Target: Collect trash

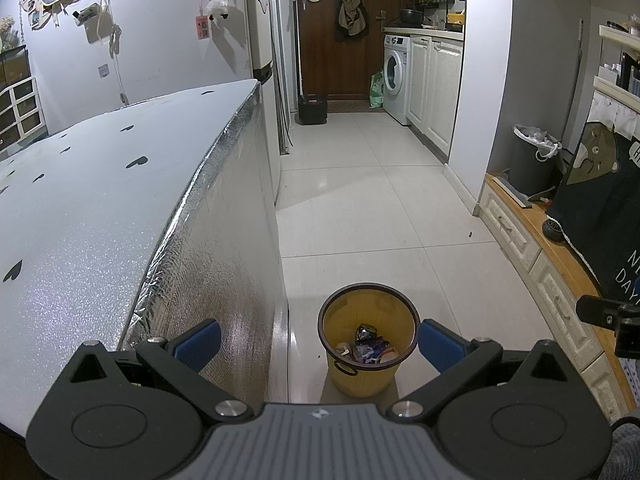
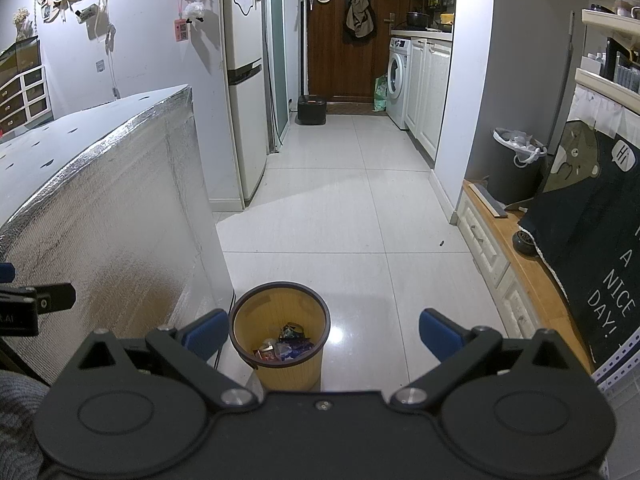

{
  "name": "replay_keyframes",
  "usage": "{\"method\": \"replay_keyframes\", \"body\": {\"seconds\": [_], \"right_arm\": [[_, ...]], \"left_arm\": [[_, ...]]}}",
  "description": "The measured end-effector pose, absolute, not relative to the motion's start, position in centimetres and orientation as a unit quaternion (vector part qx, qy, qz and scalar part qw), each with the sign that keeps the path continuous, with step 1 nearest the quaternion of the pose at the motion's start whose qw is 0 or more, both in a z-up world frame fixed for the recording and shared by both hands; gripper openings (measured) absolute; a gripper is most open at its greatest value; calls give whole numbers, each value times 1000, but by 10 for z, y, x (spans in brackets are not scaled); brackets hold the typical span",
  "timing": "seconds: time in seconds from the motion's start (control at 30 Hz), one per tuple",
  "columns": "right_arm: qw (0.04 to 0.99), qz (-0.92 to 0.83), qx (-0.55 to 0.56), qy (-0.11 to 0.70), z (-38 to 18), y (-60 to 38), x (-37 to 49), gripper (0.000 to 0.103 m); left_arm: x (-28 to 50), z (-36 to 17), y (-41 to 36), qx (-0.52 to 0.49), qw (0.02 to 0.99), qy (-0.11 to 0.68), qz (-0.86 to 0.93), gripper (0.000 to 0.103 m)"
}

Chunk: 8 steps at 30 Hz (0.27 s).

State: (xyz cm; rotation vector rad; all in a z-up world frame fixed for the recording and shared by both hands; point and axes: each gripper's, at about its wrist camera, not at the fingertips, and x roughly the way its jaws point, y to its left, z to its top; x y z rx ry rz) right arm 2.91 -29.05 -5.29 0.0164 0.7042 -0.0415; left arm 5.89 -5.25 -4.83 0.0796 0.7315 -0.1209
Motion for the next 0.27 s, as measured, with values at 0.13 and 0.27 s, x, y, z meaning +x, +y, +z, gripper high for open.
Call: {"method": "replay_keyframes", "body": {"seconds": [0.13, 0.27], "right_arm": [[938, -20, 8, 345, -53, -291, 29, 102], [939, -20, 8, 345, -53, -291, 29, 102]], "left_arm": [[59, -48, -53, 39, 931, 357, -59, 103], [59, -48, -52, 40, 931, 357, -59, 103]]}}
